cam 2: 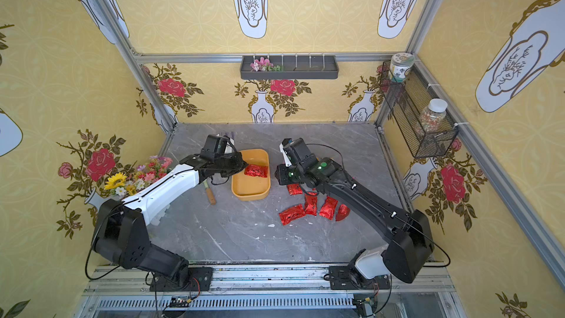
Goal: Take the tea bags out of the storage box
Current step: Pick up the tea bag from the storage box, then place the tea bag at the center of the board.
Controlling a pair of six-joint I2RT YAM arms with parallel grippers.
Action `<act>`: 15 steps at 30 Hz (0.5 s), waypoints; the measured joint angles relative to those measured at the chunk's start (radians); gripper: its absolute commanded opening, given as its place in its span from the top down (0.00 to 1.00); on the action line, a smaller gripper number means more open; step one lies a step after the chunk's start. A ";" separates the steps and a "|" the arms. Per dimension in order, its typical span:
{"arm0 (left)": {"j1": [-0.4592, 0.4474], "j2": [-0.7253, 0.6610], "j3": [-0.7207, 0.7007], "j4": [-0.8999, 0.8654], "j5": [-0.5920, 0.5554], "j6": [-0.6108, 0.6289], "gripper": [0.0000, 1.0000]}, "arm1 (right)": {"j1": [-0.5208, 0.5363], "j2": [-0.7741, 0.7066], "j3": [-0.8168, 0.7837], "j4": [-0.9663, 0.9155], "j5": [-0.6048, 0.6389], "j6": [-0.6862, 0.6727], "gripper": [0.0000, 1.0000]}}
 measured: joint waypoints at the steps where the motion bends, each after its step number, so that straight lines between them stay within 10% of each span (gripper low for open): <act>1: 0.000 -0.036 -0.018 0.002 0.003 -0.005 1.00 | -0.004 -0.011 -0.001 -0.009 0.002 -0.003 0.60; 15: -0.292 -0.470 -0.517 0.187 -0.054 -0.343 1.00 | -0.036 -0.201 -0.084 -0.088 0.024 -0.013 0.59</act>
